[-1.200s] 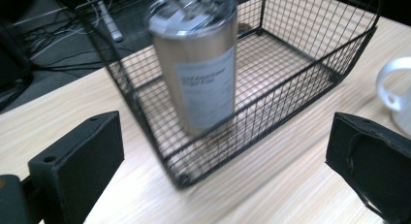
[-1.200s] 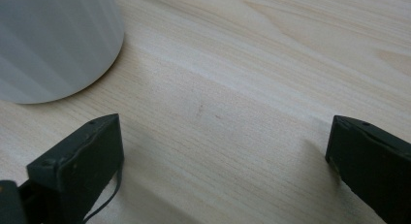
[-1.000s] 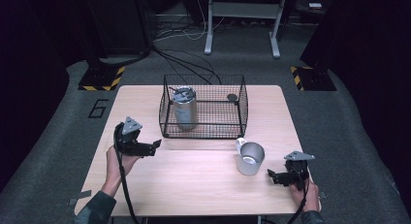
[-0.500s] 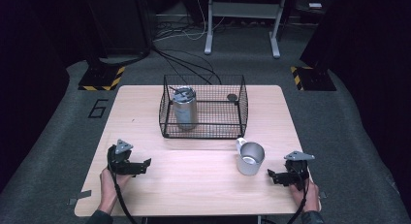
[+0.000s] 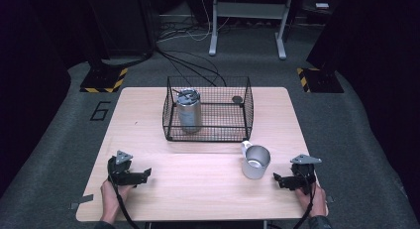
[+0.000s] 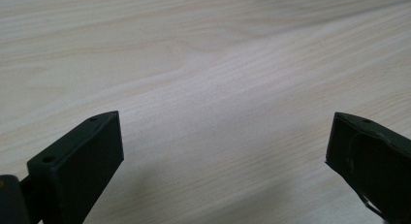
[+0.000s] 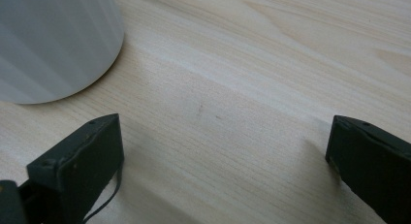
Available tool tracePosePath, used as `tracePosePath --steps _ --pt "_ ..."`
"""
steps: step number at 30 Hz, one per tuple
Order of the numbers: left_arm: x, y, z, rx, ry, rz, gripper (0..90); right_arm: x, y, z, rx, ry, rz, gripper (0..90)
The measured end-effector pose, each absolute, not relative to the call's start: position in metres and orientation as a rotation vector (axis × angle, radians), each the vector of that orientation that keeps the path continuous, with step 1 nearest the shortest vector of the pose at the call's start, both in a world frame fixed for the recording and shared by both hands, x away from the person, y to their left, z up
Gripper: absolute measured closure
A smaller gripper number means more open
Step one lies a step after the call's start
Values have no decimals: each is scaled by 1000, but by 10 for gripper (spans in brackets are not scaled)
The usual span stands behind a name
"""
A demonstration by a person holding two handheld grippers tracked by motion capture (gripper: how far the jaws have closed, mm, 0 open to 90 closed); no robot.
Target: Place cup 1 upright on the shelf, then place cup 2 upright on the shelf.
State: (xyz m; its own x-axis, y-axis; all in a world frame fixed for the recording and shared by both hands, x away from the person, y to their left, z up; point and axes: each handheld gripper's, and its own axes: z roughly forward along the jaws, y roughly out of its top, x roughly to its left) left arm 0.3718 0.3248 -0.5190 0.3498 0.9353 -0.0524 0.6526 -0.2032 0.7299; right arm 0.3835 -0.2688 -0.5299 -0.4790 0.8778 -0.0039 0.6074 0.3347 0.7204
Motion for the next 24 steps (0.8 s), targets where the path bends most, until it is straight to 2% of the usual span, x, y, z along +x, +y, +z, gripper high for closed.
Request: tracePosePath --steps 5,6,10,24 --pt "372 325 -519 1944 1382 539 0 384 -269 -530 1310 2212 938 0" --pt "375 322 -530 1964 1390 557 0 384 -269 -530 1310 2212 938 0" --pt "378 319 -532 1978 1384 596 0 381 -267 -530 1347 2185 923 0" --pt "394 328 -532 2039 1273 549 0 378 -269 -528 1389 2175 888 0"
